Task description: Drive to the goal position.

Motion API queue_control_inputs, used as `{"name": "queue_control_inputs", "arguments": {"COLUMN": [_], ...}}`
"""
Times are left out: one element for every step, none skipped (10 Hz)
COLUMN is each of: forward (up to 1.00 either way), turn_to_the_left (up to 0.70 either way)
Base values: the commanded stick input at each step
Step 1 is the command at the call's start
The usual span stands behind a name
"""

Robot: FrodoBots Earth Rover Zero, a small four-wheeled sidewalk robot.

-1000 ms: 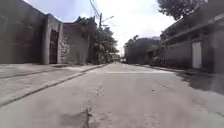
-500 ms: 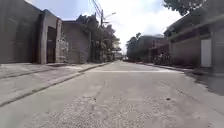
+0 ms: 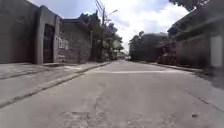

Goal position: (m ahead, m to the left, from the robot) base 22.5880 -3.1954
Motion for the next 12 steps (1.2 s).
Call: {"name": "queue_control_inputs", "arguments": {"forward": [1.00,1.00,1.00,1.00,1.00,1.00,1.00,1.00,1.00,1.00,1.00,1.00], "turn_to_the_left": [-0.40,-0.38,-0.19,0.00,0.00,0.00,0.00,0.00,0.00,0.00,0.00,0.00]}}
